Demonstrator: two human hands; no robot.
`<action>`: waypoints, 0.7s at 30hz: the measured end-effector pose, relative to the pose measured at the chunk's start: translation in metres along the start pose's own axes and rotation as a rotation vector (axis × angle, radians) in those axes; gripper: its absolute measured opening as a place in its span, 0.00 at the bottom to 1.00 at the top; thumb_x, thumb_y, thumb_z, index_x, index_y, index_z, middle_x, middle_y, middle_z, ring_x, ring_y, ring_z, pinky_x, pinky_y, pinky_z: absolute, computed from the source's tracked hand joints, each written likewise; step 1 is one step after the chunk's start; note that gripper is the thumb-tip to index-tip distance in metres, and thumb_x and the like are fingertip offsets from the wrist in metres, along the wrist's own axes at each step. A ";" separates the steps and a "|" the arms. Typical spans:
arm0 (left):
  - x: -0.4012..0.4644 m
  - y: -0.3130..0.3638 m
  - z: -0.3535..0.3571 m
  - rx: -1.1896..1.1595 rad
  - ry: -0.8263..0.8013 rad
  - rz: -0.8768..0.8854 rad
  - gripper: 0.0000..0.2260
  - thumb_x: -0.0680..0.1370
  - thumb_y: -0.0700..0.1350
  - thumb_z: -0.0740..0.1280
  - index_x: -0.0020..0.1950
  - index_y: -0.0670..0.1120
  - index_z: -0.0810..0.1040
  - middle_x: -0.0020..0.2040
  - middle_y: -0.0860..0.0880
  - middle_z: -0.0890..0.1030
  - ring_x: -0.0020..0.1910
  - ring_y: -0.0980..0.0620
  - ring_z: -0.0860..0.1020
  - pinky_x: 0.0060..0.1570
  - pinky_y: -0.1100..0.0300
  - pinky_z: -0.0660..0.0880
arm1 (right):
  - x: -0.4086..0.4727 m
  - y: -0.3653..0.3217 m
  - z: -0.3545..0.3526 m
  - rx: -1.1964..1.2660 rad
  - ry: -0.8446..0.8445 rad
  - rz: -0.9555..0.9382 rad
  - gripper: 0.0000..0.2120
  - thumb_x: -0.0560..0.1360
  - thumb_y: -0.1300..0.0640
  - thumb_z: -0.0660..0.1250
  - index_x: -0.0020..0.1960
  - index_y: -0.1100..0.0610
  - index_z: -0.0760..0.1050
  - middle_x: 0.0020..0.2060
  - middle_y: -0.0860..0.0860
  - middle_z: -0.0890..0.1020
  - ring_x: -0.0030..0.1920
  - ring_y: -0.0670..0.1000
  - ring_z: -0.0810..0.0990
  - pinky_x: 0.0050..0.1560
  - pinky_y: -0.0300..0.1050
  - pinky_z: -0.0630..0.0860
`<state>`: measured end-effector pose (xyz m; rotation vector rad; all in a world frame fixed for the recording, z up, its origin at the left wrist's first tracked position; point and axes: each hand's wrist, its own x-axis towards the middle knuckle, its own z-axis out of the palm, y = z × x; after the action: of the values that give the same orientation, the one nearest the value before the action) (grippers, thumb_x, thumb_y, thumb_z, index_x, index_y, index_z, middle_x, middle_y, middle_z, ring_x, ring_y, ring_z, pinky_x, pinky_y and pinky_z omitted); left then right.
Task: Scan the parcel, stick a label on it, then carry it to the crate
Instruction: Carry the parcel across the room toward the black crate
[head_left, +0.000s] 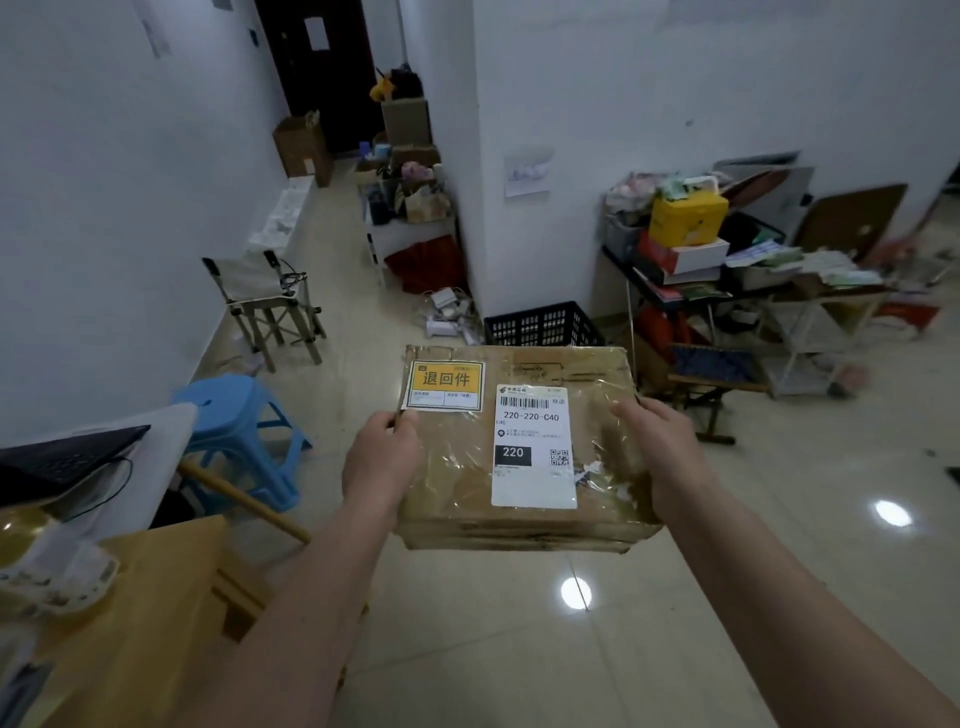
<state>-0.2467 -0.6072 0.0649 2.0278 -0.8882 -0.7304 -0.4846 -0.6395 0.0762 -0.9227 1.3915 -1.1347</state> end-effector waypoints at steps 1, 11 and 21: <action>0.002 0.003 0.007 -0.019 -0.012 -0.008 0.14 0.79 0.53 0.55 0.56 0.48 0.75 0.42 0.52 0.76 0.42 0.51 0.75 0.49 0.49 0.75 | 0.005 -0.001 -0.004 0.007 0.008 -0.003 0.05 0.72 0.59 0.66 0.41 0.55 0.80 0.39 0.56 0.82 0.41 0.57 0.81 0.46 0.53 0.78; 0.031 0.031 0.064 -0.036 -0.075 -0.018 0.17 0.78 0.55 0.56 0.58 0.48 0.76 0.51 0.47 0.79 0.51 0.46 0.77 0.56 0.44 0.75 | 0.054 -0.001 -0.035 0.070 0.077 0.013 0.07 0.72 0.59 0.66 0.37 0.52 0.80 0.36 0.52 0.83 0.37 0.54 0.82 0.41 0.49 0.79; 0.114 0.062 0.103 -0.105 -0.143 -0.023 0.14 0.77 0.55 0.58 0.55 0.49 0.76 0.46 0.51 0.78 0.48 0.47 0.77 0.55 0.45 0.75 | 0.133 -0.015 -0.016 0.066 0.150 0.049 0.05 0.74 0.57 0.65 0.44 0.52 0.80 0.39 0.53 0.84 0.38 0.53 0.82 0.38 0.46 0.79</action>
<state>-0.2761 -0.7689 0.0418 1.9151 -0.8892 -0.9248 -0.5192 -0.7686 0.0569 -0.7653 1.4800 -1.2254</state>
